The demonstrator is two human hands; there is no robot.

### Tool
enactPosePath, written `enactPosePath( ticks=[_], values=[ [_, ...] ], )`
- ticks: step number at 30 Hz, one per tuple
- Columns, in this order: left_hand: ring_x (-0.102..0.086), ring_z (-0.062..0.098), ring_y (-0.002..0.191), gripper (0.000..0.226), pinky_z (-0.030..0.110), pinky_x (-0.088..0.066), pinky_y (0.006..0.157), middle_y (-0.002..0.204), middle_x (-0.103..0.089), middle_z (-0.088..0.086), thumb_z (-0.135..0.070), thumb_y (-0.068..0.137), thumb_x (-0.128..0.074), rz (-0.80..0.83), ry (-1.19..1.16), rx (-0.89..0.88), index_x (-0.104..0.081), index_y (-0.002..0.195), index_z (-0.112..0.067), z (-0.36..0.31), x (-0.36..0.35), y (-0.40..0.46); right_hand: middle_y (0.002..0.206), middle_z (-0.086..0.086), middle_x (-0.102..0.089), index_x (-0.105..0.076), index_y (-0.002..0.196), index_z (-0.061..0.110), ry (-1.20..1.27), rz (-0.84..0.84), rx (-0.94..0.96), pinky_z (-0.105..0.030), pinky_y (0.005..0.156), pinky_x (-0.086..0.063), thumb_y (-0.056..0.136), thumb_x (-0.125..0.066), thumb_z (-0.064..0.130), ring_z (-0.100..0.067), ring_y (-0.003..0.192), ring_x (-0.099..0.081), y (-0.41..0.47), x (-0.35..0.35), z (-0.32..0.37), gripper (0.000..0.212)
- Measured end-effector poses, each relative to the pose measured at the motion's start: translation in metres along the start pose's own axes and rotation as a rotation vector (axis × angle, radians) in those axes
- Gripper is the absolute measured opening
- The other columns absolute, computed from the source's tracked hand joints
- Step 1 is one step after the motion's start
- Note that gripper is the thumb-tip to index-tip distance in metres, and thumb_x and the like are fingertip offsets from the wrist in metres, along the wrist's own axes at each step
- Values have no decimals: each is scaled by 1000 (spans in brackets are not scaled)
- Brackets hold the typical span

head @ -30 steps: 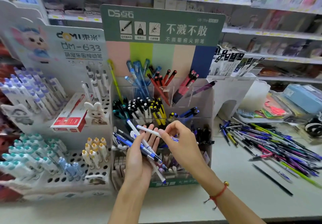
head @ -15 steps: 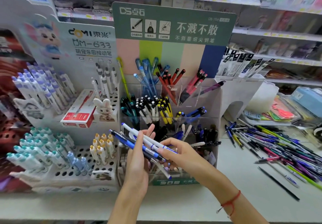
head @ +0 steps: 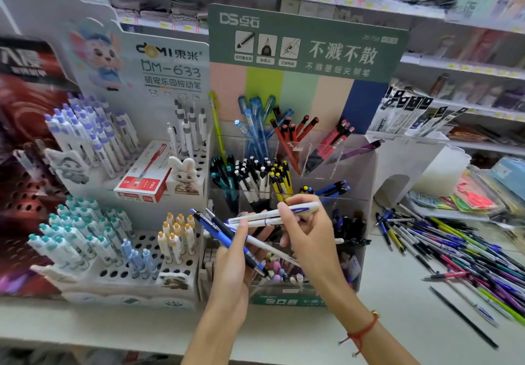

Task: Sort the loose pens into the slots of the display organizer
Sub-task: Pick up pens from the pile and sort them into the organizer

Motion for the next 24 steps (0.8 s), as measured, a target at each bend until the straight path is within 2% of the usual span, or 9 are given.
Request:
enactPosePath(
  ticks=[2,5,8,11,13,16,19,22,24],
  values=[
    [-70,38,78,44,58,-56,56,105,-71,17,-39,88,-58,-16,5,-13,-60,122,-12,-1,0,-1,54,4,-57,-54,97,10,18,63,-5,-20,45,-41,93,-57,27,-11,44,-49,1,-8,-2,17],
    [-73,23,72,30,32,-54,43,97,-74,11,-29,97,-50,-6,-8,-70,-63,118,-13,-9,8,-3,50,4,-52,-56,88,13,-61,155,27,-20,44,-37,93,-57,29,-11,42,-45,5,-13,-2,17],
    [-72,18,92,30,30,-58,54,104,-74,3,-29,99,-46,-10,7,-76,-62,119,-13,-18,25,-2,50,2,-51,-57,86,12,-98,83,100,-24,48,-39,93,-57,31,-12,45,-46,13,-14,-1,21],
    [-72,17,92,32,26,-59,63,105,-74,4,-27,100,-43,-101,-38,-117,-60,118,-8,-27,49,3,58,3,-51,-56,86,13,-168,-16,190,-36,54,-42,94,-56,31,-16,49,-47,30,-15,-3,19],
    [-73,17,86,28,25,-59,63,102,-74,6,-26,99,-45,-155,-126,-125,-62,112,-7,-35,62,4,68,5,-54,-57,86,15,-316,64,278,-31,54,-43,94,-56,31,-13,54,-49,41,-19,-8,18],
    [-73,15,80,24,26,-60,67,97,-75,4,-25,99,-47,-195,-196,-125,-64,106,-9,-41,72,4,73,7,-57,-57,93,14,-619,291,445,-22,54,-43,94,-58,30,-8,57,-49,47,-30,-22,16],
    [-73,16,80,25,25,-60,66,98,-75,6,-24,101,-44,-213,-217,-146,-65,102,-10,-43,78,4,85,3,-63,-62,94,12,-808,387,610,-26,57,-49,91,-64,27,-12,65,-59,51,-38,-34,15],
    [-73,16,78,25,26,-60,64,95,-75,5,-24,100,-43,-219,-240,-147,-65,100,-11,-43,81,2,85,1,-68,-71,91,14,-831,404,572,-30,60,-52,85,-72,28,-17,71,-64,62,-45,-36,16],
    [-73,15,79,24,28,-59,72,95,-75,4,-24,100,-44,-222,-234,-147,-65,99,-12,-43,81,0,85,1,-69,-74,90,17,-870,454,509,-34,67,-53,82,-74,32,-18,78,-64,69,-54,-38,16]
  ],
)
Point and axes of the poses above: each hand's wrist, its own y-axis towards the middle knuckle, its own x-axis out of the back of the hand, z = x × y, the point moved 2 cm from there along y, towards the middle knuckle
